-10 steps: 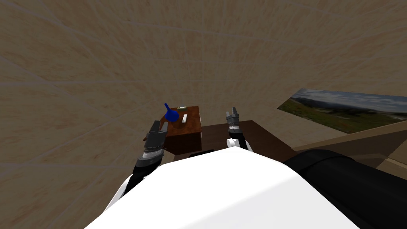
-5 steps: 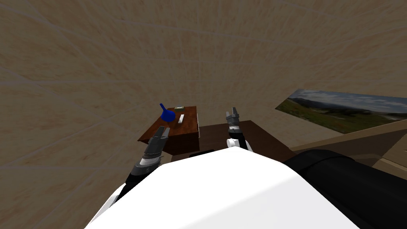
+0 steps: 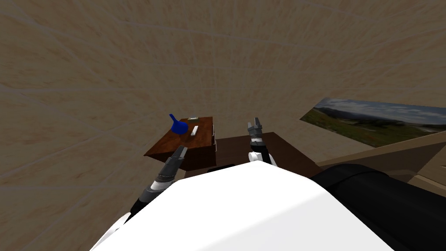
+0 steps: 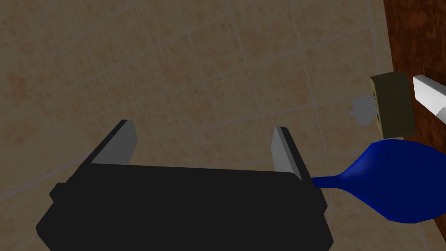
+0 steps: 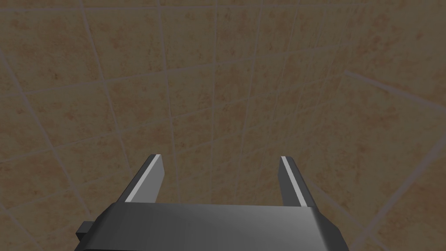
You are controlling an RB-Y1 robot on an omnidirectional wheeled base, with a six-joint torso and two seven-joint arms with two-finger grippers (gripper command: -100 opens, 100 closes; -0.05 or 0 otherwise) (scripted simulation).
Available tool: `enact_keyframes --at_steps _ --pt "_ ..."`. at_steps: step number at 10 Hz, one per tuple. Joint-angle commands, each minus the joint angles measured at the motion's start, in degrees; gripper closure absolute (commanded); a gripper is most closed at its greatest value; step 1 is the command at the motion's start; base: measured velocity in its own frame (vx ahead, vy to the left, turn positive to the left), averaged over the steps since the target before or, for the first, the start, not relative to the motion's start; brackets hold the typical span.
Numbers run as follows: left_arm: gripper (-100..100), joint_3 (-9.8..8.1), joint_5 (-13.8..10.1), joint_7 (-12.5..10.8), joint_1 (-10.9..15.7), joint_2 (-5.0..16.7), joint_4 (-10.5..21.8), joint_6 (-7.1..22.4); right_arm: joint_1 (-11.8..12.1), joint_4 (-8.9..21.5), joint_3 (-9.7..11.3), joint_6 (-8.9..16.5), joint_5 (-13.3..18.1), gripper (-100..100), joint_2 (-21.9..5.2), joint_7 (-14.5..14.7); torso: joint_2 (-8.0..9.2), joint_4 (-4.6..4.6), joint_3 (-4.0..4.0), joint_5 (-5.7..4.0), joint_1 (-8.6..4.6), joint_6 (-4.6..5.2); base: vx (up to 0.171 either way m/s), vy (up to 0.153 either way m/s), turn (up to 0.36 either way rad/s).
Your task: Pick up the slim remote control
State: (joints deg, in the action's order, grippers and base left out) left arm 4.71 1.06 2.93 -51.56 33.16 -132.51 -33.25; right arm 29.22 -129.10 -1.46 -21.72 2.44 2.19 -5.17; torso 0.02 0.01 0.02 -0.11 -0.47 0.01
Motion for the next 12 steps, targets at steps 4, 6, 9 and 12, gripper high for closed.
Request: enact_keyframes --at_steps 4,6,9,12 --pt "-100 -1.12 -0.66 -0.23 -5.92 7.58 2.58 -0.06 0.00 0.00 0.00 0.00 0.00 0 0.00 0.00 -0.06 -0.01 -0.03 0.00 -0.01 -0.01 0.011 -0.134 0.000" --pt "-100 -1.80 -1.01 -0.25 -8.96 10.99 4.06 -0.16 0.01 0.00 0.00 0.00 0.00 0 0.00 0.00 -0.13 -0.03 -0.07 0.00 0.00 -0.01 0.028 -0.124 0.001" --pt "-100 -3.48 -1.83 -0.14 -14.06 16.36 7.50 -0.23 0.00 0.00 0.00 0.00 0.00 0 0.00 0.00 -0.08 -0.02 -0.05 -0.01 0.02 0.00 0.020 -0.138 -0.001" --pt "-100 -4.48 -2.29 -0.01 -18.40 21.12 9.45 -0.20 0.00 0.00 0.00 0.00 0.00 0 0.00 0.00 -0.10 -0.02 -0.06 0.02 0.08 0.00 0.027 -0.104 0.004"
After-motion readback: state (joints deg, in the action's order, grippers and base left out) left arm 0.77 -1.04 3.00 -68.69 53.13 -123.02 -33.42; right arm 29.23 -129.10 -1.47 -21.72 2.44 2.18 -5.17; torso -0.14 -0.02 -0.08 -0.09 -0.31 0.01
